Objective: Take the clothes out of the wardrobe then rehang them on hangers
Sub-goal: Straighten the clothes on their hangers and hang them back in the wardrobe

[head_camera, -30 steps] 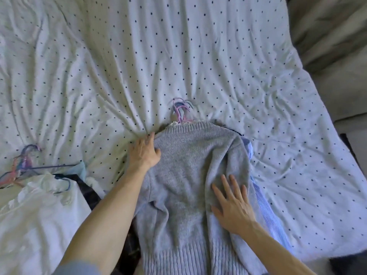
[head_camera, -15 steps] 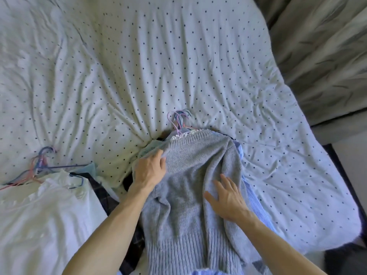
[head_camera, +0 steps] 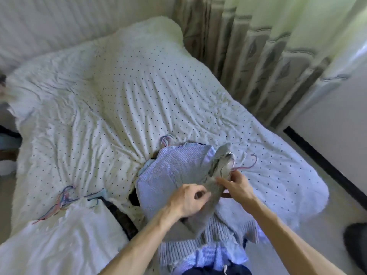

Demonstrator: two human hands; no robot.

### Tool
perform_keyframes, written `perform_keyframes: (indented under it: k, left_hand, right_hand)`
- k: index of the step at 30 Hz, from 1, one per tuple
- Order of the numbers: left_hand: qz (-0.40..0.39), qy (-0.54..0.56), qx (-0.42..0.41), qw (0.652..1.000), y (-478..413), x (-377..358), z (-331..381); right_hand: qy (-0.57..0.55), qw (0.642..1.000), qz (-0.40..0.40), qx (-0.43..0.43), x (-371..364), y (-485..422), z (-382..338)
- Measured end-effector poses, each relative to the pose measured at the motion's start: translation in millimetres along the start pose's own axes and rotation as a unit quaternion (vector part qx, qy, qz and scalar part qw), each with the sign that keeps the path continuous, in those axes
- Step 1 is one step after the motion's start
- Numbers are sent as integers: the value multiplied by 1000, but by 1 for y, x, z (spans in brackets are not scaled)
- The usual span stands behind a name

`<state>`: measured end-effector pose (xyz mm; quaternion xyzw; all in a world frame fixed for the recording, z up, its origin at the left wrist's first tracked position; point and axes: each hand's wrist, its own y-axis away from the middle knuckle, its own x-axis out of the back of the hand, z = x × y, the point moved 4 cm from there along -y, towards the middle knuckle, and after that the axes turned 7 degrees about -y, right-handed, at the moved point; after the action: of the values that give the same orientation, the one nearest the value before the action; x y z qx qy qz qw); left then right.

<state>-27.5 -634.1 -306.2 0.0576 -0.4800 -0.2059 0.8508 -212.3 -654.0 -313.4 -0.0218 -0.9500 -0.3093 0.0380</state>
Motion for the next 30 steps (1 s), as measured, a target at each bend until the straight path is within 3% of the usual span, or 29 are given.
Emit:
perform_keyframes:
  k: [4, 6, 10, 14, 16, 21, 25, 30]
  left_hand:
    - [47, -30, -84, 995, -35, 45, 77]
    - [63, -79, -162, 982, -52, 54, 140]
    - [85, -176, -365, 910, -51, 27, 291]
    - [30, -241, -493, 835, -13, -40, 419]
    - [-23, -242, -521, 818, 13, -74, 461]
    - [-155, -60, -542, 824, 106, -156, 526]
    - [-215, -11, -591, 777, 174, -210, 568]
    - [-259, -57, -676, 687, 218, -255, 615]
  right_hand:
    - [55, 997, 7, 50, 109, 73, 3]
    - [119, 985, 65, 103, 162, 123, 1]
    - [174, 942, 205, 201, 249, 233, 7]
    - [109, 908, 319, 248, 311, 330, 34]
    - [92, 889, 378, 242, 335, 375, 59]
    - [117, 829, 519, 169, 368, 471, 134]
    - [147, 768, 607, 141, 378, 530, 165]
    - [127, 714, 679, 111, 395, 575, 199]
